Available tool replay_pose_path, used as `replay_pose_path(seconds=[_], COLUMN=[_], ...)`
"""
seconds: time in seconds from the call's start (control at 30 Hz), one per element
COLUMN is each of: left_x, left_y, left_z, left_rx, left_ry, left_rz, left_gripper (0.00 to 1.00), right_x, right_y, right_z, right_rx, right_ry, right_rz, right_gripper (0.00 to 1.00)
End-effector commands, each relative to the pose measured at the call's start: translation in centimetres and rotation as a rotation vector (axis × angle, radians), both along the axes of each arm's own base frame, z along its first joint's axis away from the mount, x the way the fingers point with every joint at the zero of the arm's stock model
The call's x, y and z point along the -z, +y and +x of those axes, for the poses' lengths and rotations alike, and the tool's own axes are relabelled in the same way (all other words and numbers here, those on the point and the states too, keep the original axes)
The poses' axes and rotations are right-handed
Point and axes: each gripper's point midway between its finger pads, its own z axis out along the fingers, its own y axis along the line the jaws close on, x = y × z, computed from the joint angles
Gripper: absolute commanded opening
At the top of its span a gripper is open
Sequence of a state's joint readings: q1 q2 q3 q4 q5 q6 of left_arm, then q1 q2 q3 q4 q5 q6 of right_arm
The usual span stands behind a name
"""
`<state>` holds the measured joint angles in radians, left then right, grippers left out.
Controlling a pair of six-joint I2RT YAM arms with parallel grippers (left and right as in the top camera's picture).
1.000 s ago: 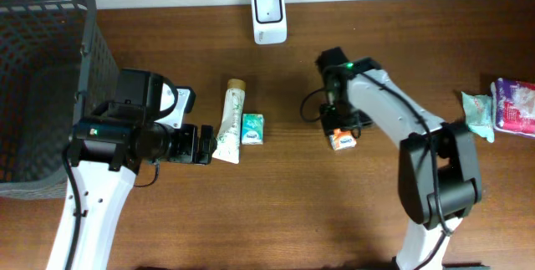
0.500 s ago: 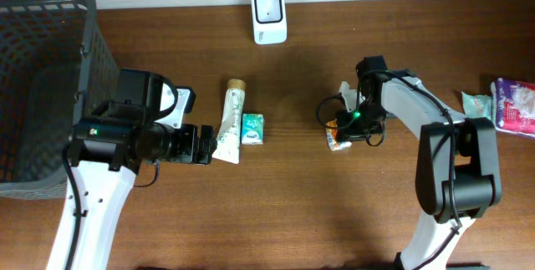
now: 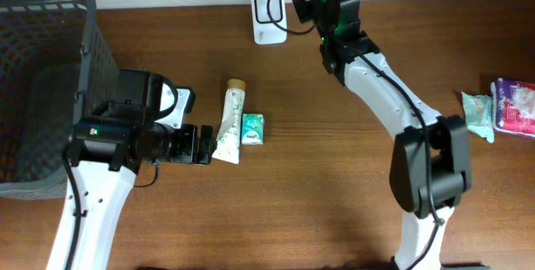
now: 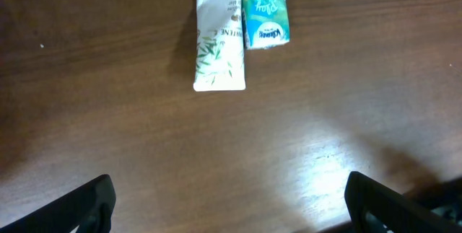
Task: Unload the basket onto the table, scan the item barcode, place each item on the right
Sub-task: 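Raise the orange packet to the white scanner, then carry the orange packet right and set it beside the green pouch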
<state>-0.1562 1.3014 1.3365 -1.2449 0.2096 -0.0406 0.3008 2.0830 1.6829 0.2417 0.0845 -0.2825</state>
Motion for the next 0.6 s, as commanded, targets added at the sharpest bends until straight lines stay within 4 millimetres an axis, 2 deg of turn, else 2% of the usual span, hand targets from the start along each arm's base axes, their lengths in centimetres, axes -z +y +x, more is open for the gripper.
replay_pose_path(seconds=[0.0, 0.07, 0.13, 0.2, 0.27, 0.3, 0.37, 0.57], left_x=[-0.2, -0.2, -0.2, -0.2, -0.2, -0.2, -0.2, -0.2], left_y=[-0.1, -0.1, -0.1, -0.1, -0.1, -0.1, -0.1, -0.1], left_z=[0.0, 0.0, 0.0, 0.0, 0.0, 0.0, 0.0, 0.0], left_rx=[0.025, 0.025, 0.025, 0.025, 0.025, 0.025, 0.025, 0.025], left_ry=[-0.015, -0.015, -0.015, -0.015, -0.015, -0.015, -0.015, -0.015], left_rz=[0.003, 0.003, 0.003, 0.003, 0.003, 0.003, 0.003, 0.003], left_gripper=[0.99, 0.99, 0.99, 0.99, 0.99, 0.99, 0.99, 0.99], right_x=[2.1, 2.5, 4.6, 8.0, 9.7, 10.1, 10.5, 10.9], right_y=[0.7, 1.2, 2.2, 3.8, 5.3, 6.4, 7.3, 6.1], right_z=[1.5, 3.1, 5.4, 5.7, 5.1, 4.7, 4.4, 4.7], right_rx=[-0.019, -0.02, -0.043, -0.107, -0.14, -0.158, -0.18, -0.13], right_ry=[0.012, 0.033, 0.098, 0.132, 0.159, 0.16, 0.157, 0.161], right_rz=[0.031, 0.024, -0.097, -0.288, -0.318, -0.322, -0.356, -0.442], right_gripper=[0.05, 0.06, 0.06, 0.06, 0.04, 0.04, 0.04, 0.04])
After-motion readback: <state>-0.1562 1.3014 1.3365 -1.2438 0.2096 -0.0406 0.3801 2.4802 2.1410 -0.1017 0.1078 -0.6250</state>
